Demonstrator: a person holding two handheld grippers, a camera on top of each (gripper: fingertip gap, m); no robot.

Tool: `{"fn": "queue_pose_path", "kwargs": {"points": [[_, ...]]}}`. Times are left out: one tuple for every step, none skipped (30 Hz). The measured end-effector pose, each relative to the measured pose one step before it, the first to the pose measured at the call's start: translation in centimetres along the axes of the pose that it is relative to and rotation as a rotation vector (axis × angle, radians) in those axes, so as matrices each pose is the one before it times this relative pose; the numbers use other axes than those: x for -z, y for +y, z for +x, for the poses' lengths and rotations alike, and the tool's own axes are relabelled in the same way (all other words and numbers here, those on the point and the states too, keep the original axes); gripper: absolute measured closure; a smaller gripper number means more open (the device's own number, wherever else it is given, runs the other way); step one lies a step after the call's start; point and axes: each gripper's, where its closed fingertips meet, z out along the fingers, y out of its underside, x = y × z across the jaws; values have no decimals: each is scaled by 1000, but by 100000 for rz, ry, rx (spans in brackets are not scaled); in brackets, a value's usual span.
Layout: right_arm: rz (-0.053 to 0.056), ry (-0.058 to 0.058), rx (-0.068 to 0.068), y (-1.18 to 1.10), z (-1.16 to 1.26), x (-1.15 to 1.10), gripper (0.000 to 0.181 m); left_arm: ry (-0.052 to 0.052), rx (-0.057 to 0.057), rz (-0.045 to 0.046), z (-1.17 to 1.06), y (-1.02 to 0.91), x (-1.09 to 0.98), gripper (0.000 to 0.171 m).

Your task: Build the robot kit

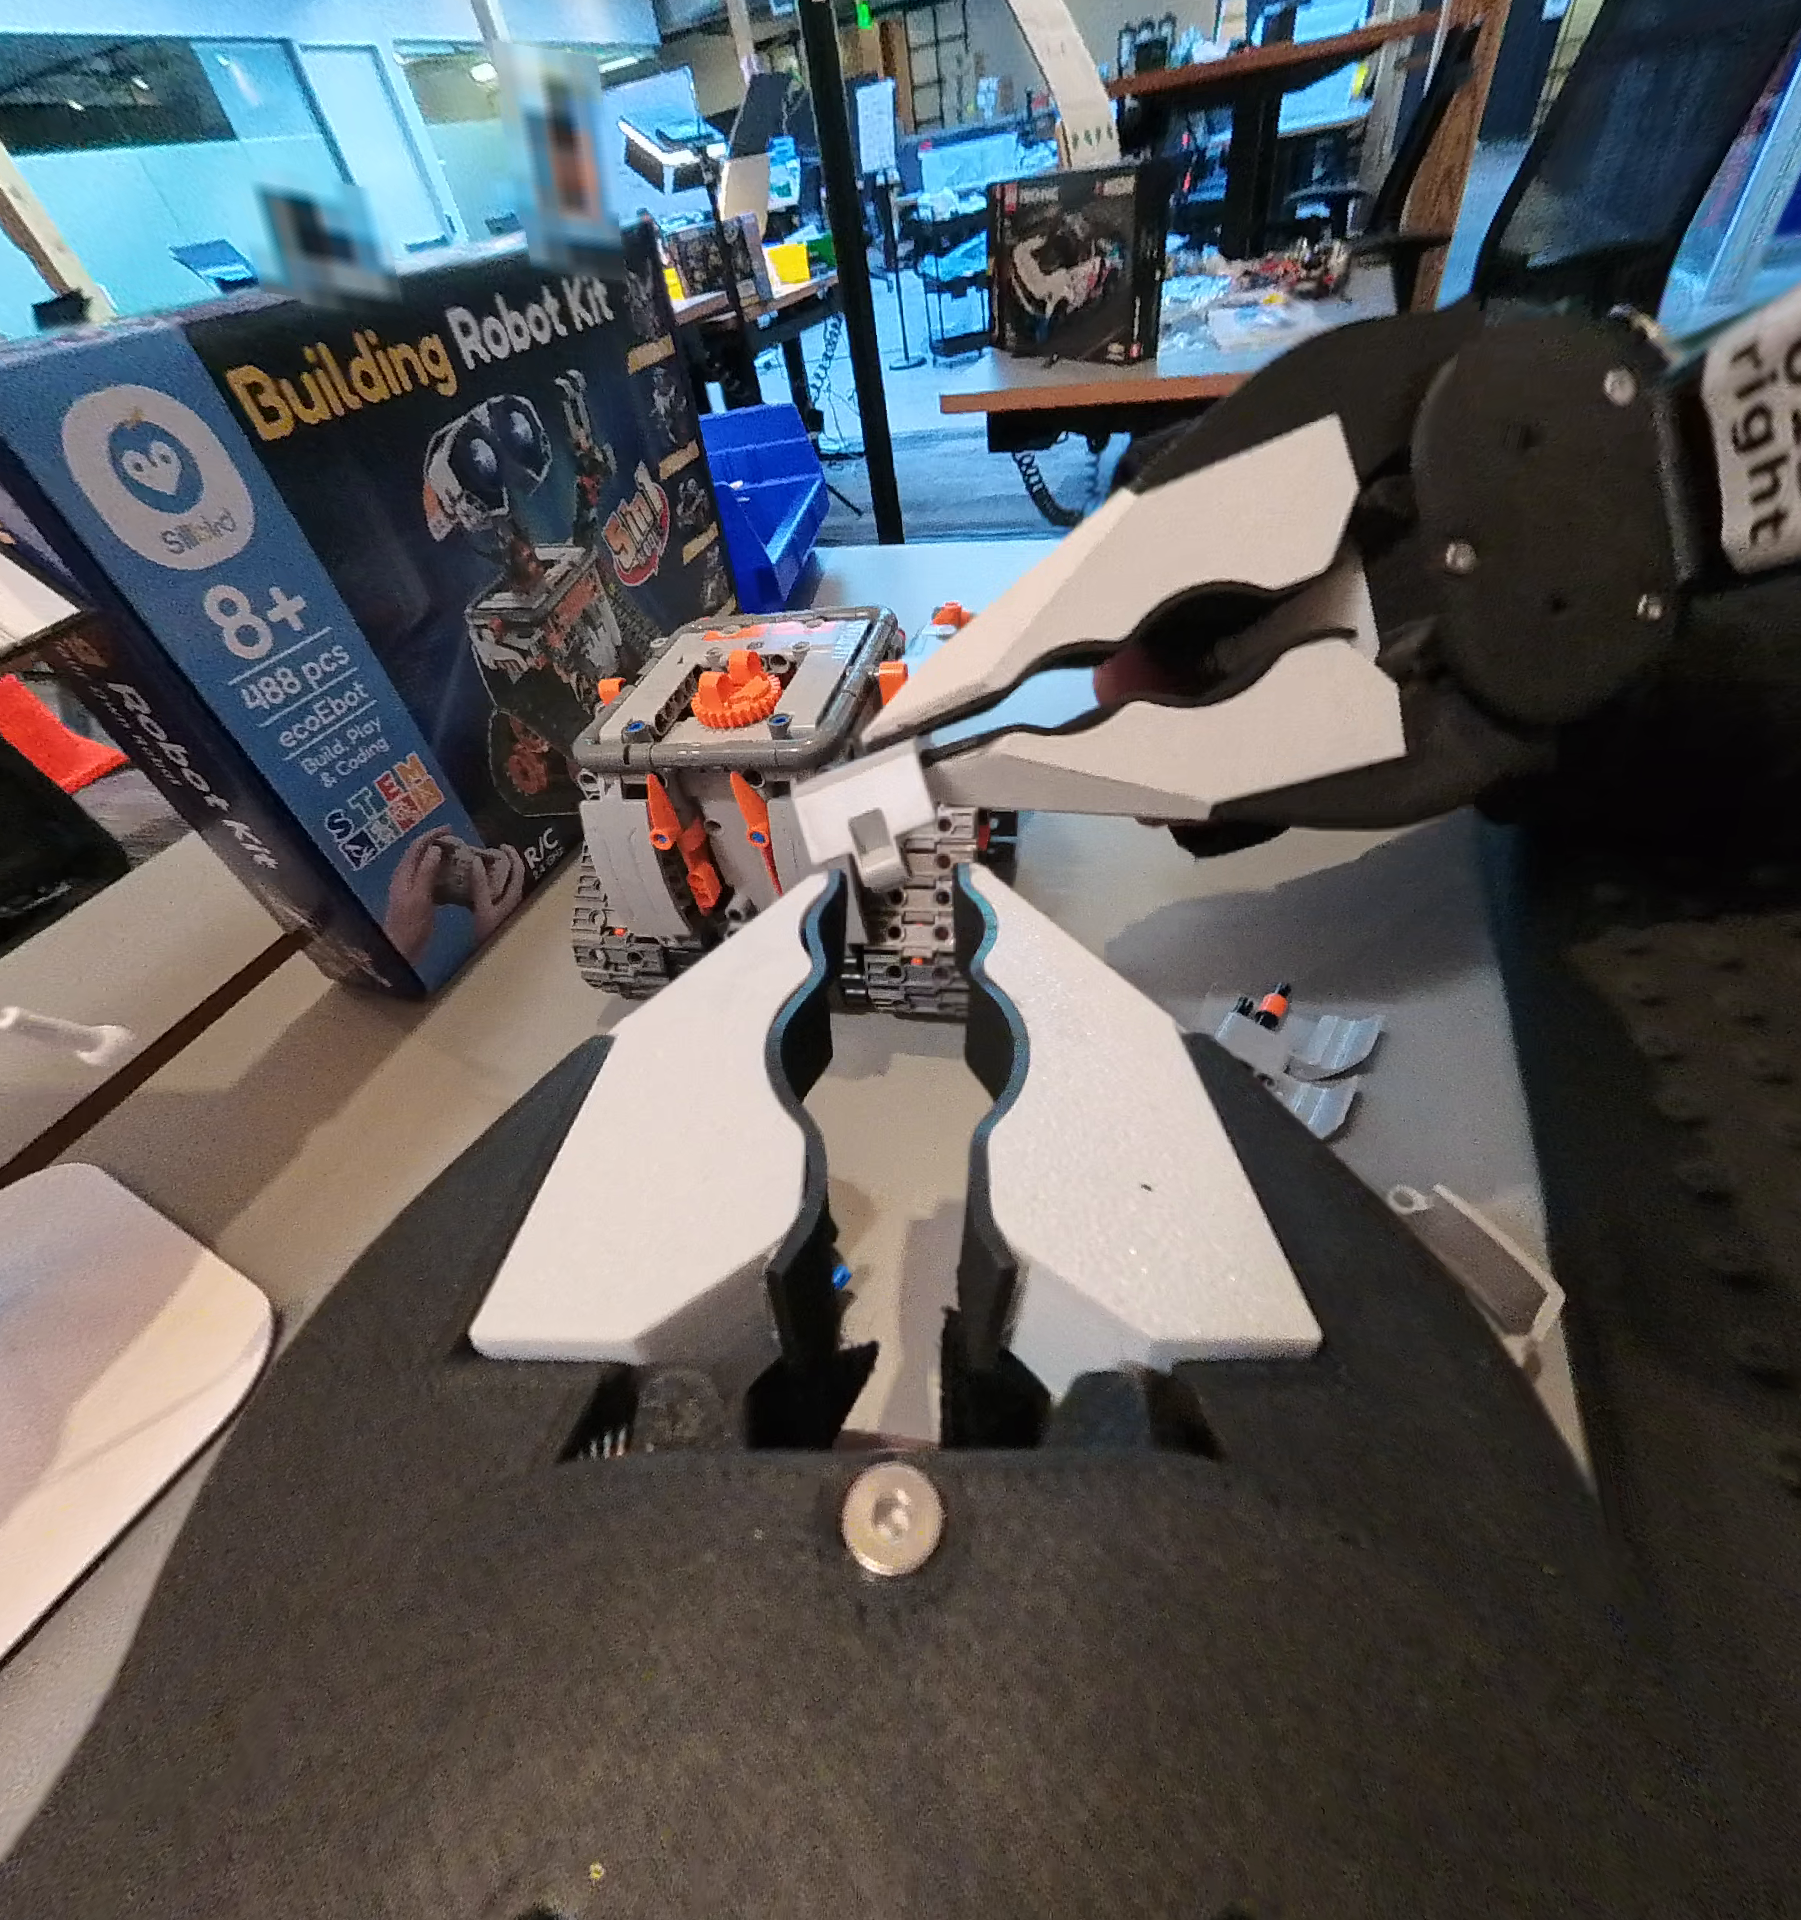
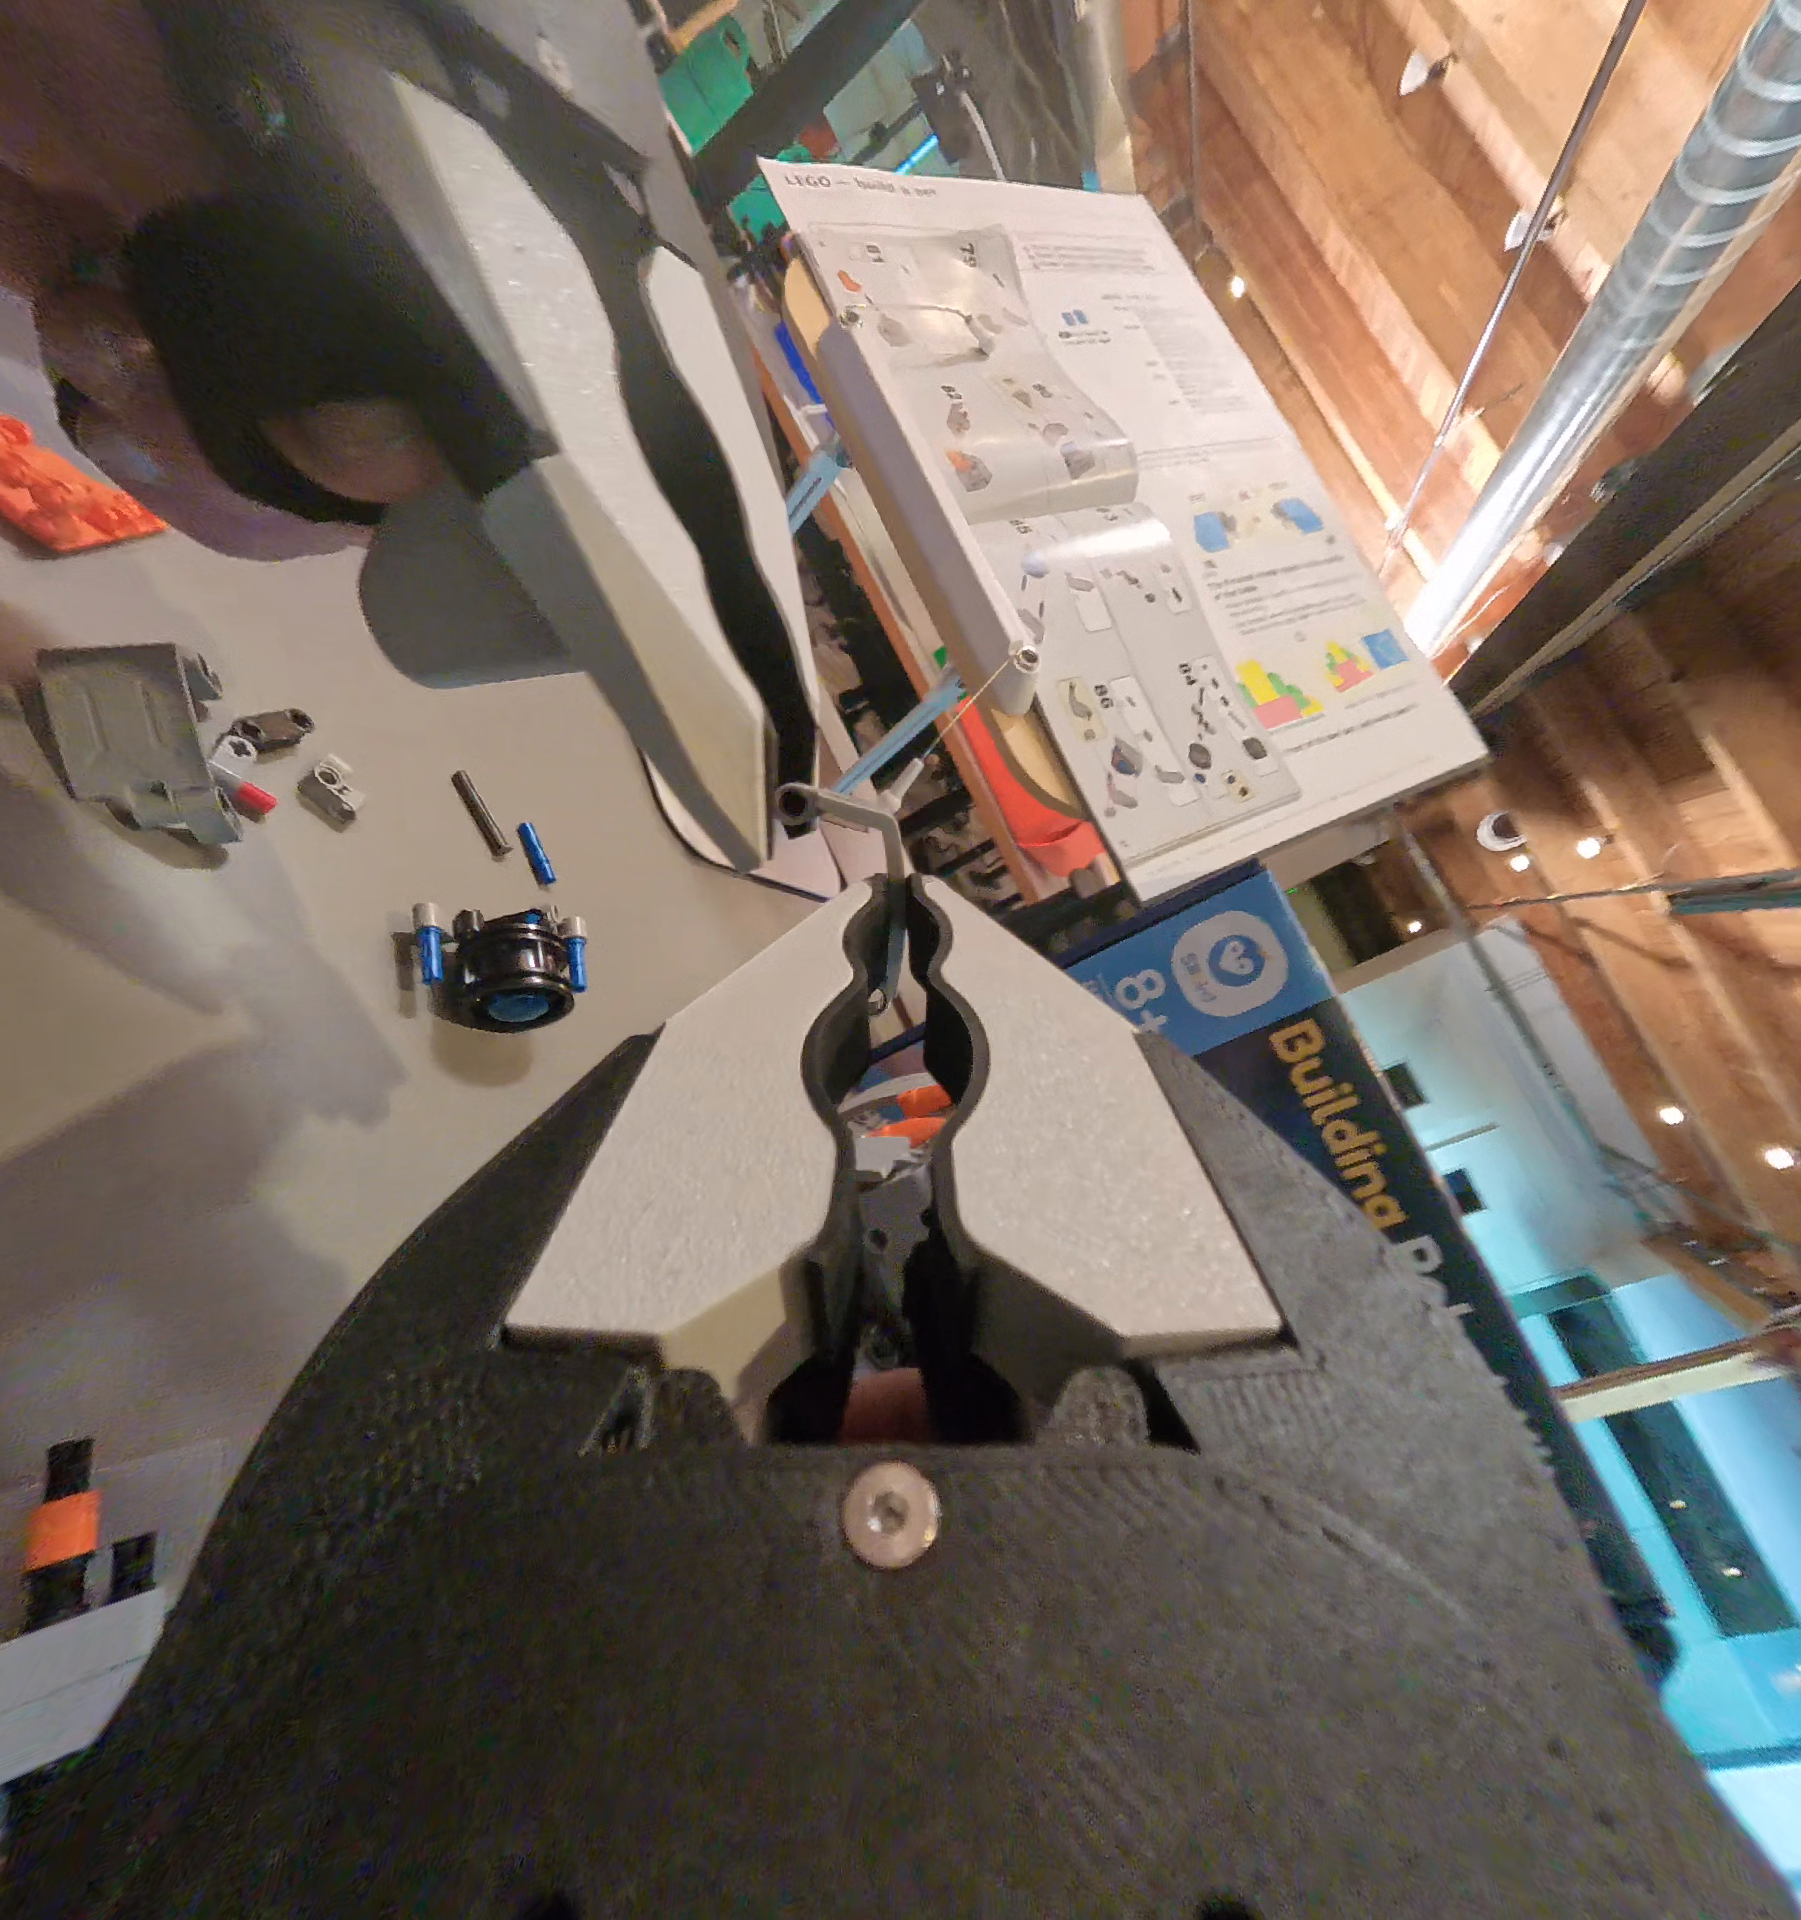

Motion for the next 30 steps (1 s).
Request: {"fn": "queue_pose_path", "kwargs": {"points": [[189, 1038, 2993, -184, -16, 69, 181, 266, 906, 1156, -6, -184, 40, 158], [-86, 1477, 2761, -149, 65, 56, 181, 237, 885, 1171, 0, -159, 40, 161], [56, 1230, 2347, -154, 78, 63, 181, 236, 903, 543, -1, -68, -4, 165], [-554, 1384, 3152, -54, 82, 26, 181, 26, 476, 783, -22, -91, 11, 165], [-5, 1541, 3037, -98, 100, 52, 181, 229, 275, 555, 6, -64, 13, 165], [213, 952, 1502, -115, 67, 53, 181, -41, -147, 783, -11, -107, 31, 166], [115, 468, 487, -73, 64, 37, 181, -10, -452, 353, 4, -56, 24, 166], [112, 411, 12, -29, 75, 19, 181, -446, -1113, 387, -12, -83, 25, 166], [298, 713, -337, -35, 102, 3, 181, -1228, -1831, 687, -74, -148, 31, 167], [751, 855, -1279, -97, 160, 33, 175, -1938, -2023, 890, -149, -207, 37, 167], [1599, -452, -2407, -205, 73, 99, 169, -2868, -2760, 375, -260, -164, 30, 166], [1810, 72, -4018, -222, 323, 161, 162, -4176, -5229, 123, -345, -151, 63, 166], [1002, 589, -5550, -89, 573, 132, 155, -4256, -6829, 71, -285, -157, 74, 166], [917, -349, -7097, -48, 547, 126, 147, -4034, -6782, -234, -238, -149, 69, 166], [1015, -1444, -7977, -40, 417, 104, 143, -4000, -6796, -48, -203, -206, 61, 166], [1283, -2095, -8500, -60, 303, 80, 142, -3957, -7487, 124, -140, -266, 57, 166], [1045, -3622, -9093, -14, 44, 26, 139, -3582, -7118, -143, -74, -257, 19, 166], [737, -4205, -9623, 37, -84, -31, 134, -3815, -5575, 208, -164, -304, 29, 166], [774, -4039, -9130, 36, -103, -51, 129, -2685, -4750, -319, -60, -226, -20, 166], [1394, -3344, -7971, -65, -42, 14, 127, -2496, -5013, -1049, -45, -79, -55, 167], [2010, -3593, -6669, -183, -130, 54, 126, -2339, -4676, -1116, -63, -4, -66, 166], [1338, -3287, -6664, -116, -100, 35, 127, -1526, -3802, -413, 31, -57, -43, 167], [965, -2434, -6804, -58, 24, 14, 127, -954, -3305, -804, 67, 40, -65, 166], [624, -1830, -6072, 1, 65, -15, 128, -1629, -3574, -845, -34, 60, -68, 166], [-734, -1660, -4784, 196, 36, -79, 128, -1808, -3392, -333, -86, -31, -23, 167], [-1285, -387, -3519, 275, 170, -85, 128, -1055, -2524, 533, -8, -188, 26, 167], [-58, -457, -1825, 108, 59, -30, 128, -1016, -2104, 294, -26, -191, 9, 166], [420, -31, -501, -25, 20, 19, 127, -1259, -2490, -62, -29, -165, -1, 167], [927, 1132, 1130, -163, 81, 62, 125, -686, -2449, -450, 47, -103, -30, 167], [462, 1353, 3186, -154, -13, 65, 126, -557, -1718, -41, 75, -148, -12, 166]]}}
